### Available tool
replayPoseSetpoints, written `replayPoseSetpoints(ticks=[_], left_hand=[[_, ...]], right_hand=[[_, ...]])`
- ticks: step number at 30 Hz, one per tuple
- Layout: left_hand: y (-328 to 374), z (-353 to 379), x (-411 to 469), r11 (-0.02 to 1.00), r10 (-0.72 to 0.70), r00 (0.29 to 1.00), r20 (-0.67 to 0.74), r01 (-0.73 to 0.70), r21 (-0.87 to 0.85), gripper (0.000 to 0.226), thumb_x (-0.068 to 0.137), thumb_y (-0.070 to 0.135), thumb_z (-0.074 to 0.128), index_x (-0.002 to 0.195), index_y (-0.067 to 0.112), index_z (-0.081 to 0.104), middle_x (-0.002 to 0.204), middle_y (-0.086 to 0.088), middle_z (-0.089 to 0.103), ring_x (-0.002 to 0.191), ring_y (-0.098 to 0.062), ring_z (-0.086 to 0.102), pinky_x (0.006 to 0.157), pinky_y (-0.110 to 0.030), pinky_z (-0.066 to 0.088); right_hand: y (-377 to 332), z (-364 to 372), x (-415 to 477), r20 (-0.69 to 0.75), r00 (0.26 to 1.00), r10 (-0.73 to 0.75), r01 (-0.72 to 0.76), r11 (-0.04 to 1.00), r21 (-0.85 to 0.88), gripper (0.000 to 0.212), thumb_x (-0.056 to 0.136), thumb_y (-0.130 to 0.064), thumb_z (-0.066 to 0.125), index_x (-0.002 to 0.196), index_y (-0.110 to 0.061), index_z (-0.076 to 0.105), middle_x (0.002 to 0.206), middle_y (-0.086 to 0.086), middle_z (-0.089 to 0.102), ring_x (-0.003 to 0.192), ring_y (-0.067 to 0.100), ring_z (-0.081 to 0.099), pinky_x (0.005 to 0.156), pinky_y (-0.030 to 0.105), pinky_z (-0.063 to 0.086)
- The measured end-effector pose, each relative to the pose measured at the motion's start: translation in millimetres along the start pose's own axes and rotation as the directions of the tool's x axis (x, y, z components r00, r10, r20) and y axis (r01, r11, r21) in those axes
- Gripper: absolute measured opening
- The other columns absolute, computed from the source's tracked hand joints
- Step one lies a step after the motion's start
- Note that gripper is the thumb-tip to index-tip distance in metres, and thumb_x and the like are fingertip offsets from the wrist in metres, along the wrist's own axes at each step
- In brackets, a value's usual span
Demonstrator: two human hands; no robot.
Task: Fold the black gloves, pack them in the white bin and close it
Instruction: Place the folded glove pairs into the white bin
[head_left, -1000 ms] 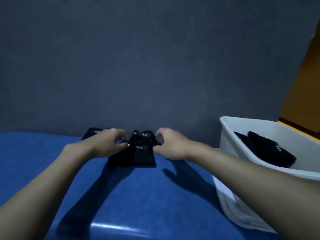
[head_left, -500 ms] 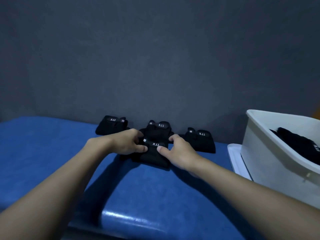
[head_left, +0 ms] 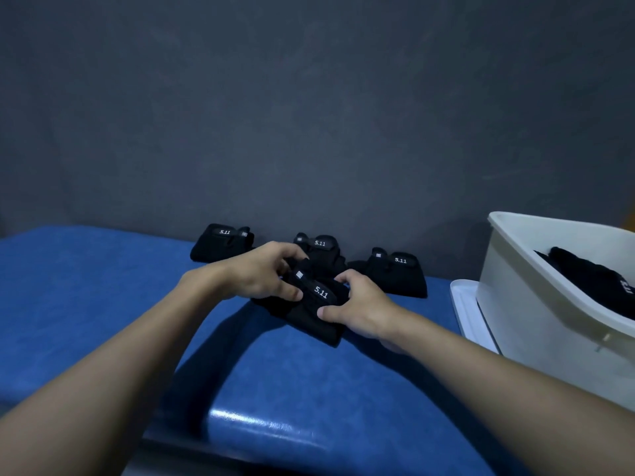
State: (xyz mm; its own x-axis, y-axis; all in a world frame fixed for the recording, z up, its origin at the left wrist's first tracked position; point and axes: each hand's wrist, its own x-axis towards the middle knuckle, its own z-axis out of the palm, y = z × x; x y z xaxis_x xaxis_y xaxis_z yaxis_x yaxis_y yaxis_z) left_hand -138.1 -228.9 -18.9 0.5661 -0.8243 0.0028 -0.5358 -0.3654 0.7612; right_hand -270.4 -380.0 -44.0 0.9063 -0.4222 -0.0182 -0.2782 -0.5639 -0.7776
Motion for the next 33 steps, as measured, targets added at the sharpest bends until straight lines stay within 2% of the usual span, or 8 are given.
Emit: replayPoseSetpoints(ticks=[7, 14, 17, 19, 22, 26, 29, 33], left_hand=[[29, -5, -2, 0.996, 0.087, 0.996, -0.011, -0.086, 0.036, 0.044, 0.081, 0.001, 0.077, 0.118, 0.02, 0.061, 0.081, 0.003, 0.065, 0.069, -0.013, 0.064, 0.064, -0.032, 0.053], [55, -13, -5, 0.985, 0.169, 0.981, -0.093, -0.171, -0.01, 0.038, 0.082, 0.002, 0.077, 0.114, 0.019, 0.064, 0.099, -0.007, 0.069, 0.071, -0.003, 0.065, 0.058, -0.016, 0.05], [64, -13, -6, 0.987, 0.153, 0.976, -0.156, -0.158, -0.025, 0.033, 0.085, 0.019, 0.078, 0.114, 0.023, 0.063, 0.104, -0.008, 0.067, 0.072, -0.008, 0.068, 0.057, -0.023, 0.054], [68, -14, -5, 0.991, 0.13, 0.948, -0.291, -0.131, 0.017, 0.031, 0.082, 0.039, 0.077, 0.107, 0.029, 0.063, 0.089, -0.003, 0.061, 0.069, -0.019, 0.063, 0.065, -0.038, 0.056], [76, -12, -9, 0.997, 0.078, 0.868, -0.491, -0.077, 0.023, 0.021, 0.089, 0.043, 0.067, 0.097, 0.026, 0.058, 0.063, 0.006, 0.059, 0.053, -0.015, 0.054, 0.06, -0.035, 0.049], [92, 16, -27, 0.954, -0.145, 0.92, -0.364, 0.032, -0.298, 0.028, 0.098, 0.038, 0.055, 0.117, 0.022, 0.042, 0.067, -0.012, 0.065, 0.052, -0.027, 0.065, 0.05, -0.032, 0.055], [99, 33, -30, 0.861, -0.24, 0.924, -0.298, 0.061, -0.504, 0.049, 0.095, 0.045, 0.057, 0.131, 0.031, 0.027, 0.09, -0.019, 0.063, 0.066, -0.033, 0.067, 0.067, -0.05, 0.062], [106, 41, -32, 0.657, -0.264, 0.922, -0.283, -0.043, -0.752, 0.053, 0.094, 0.037, 0.064, 0.13, 0.02, 0.028, 0.115, -0.018, 0.067, 0.082, -0.031, 0.073, 0.072, -0.05, 0.062]], right_hand=[[-3, -15, -6, -0.024, 1.0, -0.002, 0.005, 0.992, 0.129, 0.045, 0.076, -0.013, 0.079, 0.11, -0.02, 0.051, 0.099, 0.001, 0.063, 0.09, 0.017, 0.062, 0.068, 0.029, 0.051], [-15, -37, -6, -0.18, 0.983, -0.042, 0.088, 0.964, 0.252, 0.041, 0.073, -0.008, 0.077, 0.098, -0.027, 0.051, 0.107, 0.007, 0.064, 0.098, 0.024, 0.065, 0.082, 0.043, 0.058], [-22, -47, -7, -0.257, 0.966, -0.028, 0.119, 0.932, 0.343, 0.039, 0.074, -0.002, 0.074, 0.097, -0.025, 0.052, 0.102, 0.007, 0.065, 0.098, 0.028, 0.066, 0.084, 0.048, 0.058], [-24, -52, -7, -0.33, 0.944, 0.006, 0.137, 0.902, 0.41, 0.039, 0.072, -0.002, 0.073, 0.096, -0.025, 0.053, 0.101, 0.008, 0.067, 0.097, 0.029, 0.067, 0.085, 0.051, 0.057], [-27, -58, -8, -0.392, 0.917, 0.07, 0.149, 0.853, 0.501, 0.038, 0.072, -0.002, 0.072, 0.095, -0.025, 0.052, 0.103, 0.006, 0.067, 0.095, 0.026, 0.068, 0.085, 0.052, 0.057], [-27, -61, -13, -0.435, 0.896, 0.086, 0.198, 0.799, 0.567, 0.036, 0.077, -0.001, 0.072, 0.096, -0.024, 0.052, 0.103, 0.003, 0.066, 0.096, 0.023, 0.067, 0.086, 0.05, 0.057], [-30, -57, -21, -0.422, 0.904, 0.067, 0.225, 0.765, 0.603, 0.034, 0.079, -0.003, 0.072, 0.1, -0.023, 0.053, 0.102, 0.003, 0.068, 0.097, 0.022, 0.068, 0.09, 0.049, 0.056], [-34, -51, -31, -0.359, 0.934, 0.002, 0.239, 0.742, 0.627, 0.035, 0.081, -0.001, 0.072, 0.105, -0.019, 0.053, 0.105, 0.008, 0.07, 0.099, 0.024, 0.069, 0.091, 0.05, 0.055]])
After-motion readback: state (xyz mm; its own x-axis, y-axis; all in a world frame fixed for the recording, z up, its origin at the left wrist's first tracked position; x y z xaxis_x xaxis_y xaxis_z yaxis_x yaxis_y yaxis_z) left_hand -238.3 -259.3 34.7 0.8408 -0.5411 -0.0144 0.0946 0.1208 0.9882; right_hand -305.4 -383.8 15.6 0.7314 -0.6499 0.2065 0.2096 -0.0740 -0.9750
